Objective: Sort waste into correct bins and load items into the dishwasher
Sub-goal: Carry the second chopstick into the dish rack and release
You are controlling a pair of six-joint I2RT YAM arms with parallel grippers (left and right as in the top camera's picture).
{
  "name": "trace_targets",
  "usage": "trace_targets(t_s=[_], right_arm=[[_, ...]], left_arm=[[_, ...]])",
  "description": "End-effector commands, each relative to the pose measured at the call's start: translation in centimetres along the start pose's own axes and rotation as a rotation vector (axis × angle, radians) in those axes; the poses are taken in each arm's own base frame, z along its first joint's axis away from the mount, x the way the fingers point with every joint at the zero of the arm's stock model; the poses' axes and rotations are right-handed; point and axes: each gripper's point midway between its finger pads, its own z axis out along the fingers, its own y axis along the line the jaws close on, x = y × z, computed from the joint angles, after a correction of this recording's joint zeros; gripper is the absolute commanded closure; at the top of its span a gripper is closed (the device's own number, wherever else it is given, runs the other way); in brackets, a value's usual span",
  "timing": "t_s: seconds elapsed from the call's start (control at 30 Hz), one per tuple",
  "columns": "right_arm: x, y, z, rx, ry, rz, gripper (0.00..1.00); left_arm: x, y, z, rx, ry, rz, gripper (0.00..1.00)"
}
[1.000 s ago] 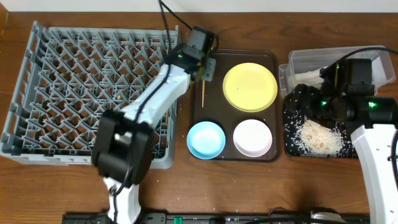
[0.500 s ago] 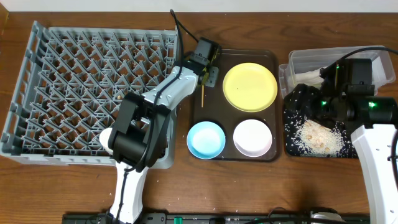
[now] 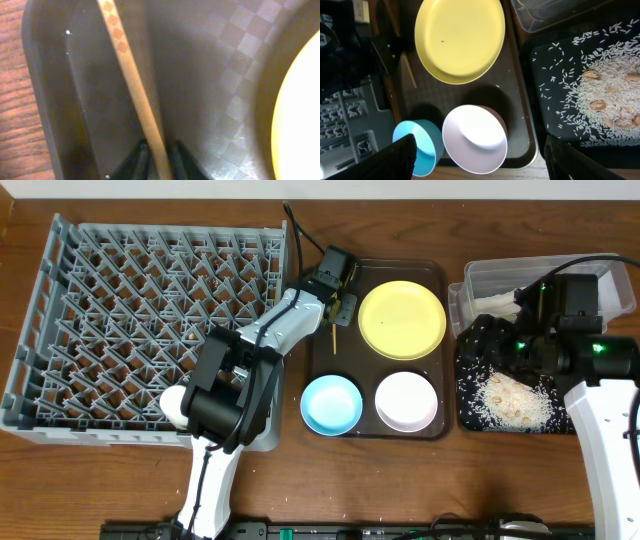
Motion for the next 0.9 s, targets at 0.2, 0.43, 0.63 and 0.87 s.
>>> trace_targets(t_s=[0.2,0.43,0.63,0.87], right_arm=[[-0.2,0.0,-0.1,-0.001,-0.004,-0.005,0.21],[0.0,-0.1,-0.1,0.002,0.002,-0.003,0.21],[0.1,-0.1,-0.1,0.004,0.005,-0.002,0.21],[0.4,-0.3,-0.2,0.01,0.018,-0.002,0.2]], left_arm=[[0.5,0.2,-1.4,-0.004,0.03,-0.005,0.92],[-3.4,0.1,-10.7,0.015,-0.101,-0.011,0.92],[-3.1,1.8,-18.0,0.001,-0.122,-0.035,0.92],[0.5,7.3,-20.6,-0.071,0.001,-0.169,0.92]])
